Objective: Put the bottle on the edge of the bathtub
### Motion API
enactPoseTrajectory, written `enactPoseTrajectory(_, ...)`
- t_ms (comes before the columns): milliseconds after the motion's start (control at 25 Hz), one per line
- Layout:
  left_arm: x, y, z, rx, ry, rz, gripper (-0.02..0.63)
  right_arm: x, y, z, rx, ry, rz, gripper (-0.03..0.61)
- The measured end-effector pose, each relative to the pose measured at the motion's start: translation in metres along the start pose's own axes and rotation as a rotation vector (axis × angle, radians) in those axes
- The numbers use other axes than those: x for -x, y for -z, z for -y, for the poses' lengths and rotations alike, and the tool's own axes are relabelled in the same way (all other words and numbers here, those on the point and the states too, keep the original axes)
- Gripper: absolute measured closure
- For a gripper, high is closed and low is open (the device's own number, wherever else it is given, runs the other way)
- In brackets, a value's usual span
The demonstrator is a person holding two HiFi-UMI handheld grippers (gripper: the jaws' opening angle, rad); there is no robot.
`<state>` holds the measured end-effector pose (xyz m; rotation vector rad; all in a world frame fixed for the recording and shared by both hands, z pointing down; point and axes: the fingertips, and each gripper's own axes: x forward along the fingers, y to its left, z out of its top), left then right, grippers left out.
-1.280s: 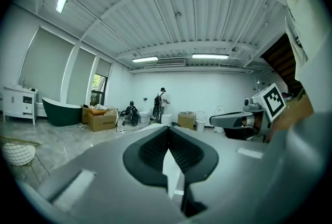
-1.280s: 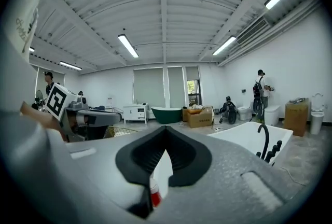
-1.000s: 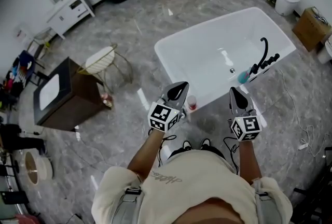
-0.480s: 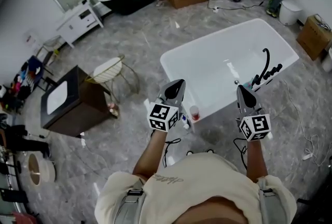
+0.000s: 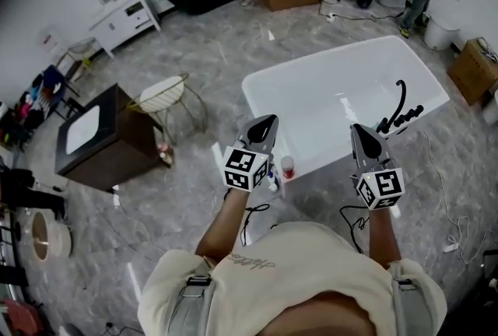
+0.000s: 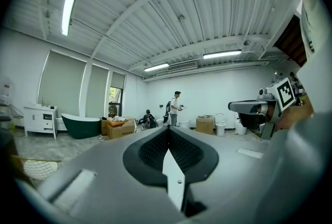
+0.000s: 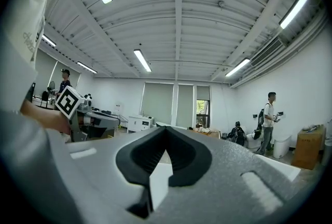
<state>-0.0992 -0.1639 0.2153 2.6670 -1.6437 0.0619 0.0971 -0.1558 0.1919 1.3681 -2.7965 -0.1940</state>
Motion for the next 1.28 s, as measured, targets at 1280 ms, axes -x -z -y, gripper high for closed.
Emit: enactPoseTrajectory(1280,0.016,0.035,-0.01,0.087,-0.158,-0.044,0.598,0.004,0.045,0.013,-0.085,-0.074,-0.034,0.577)
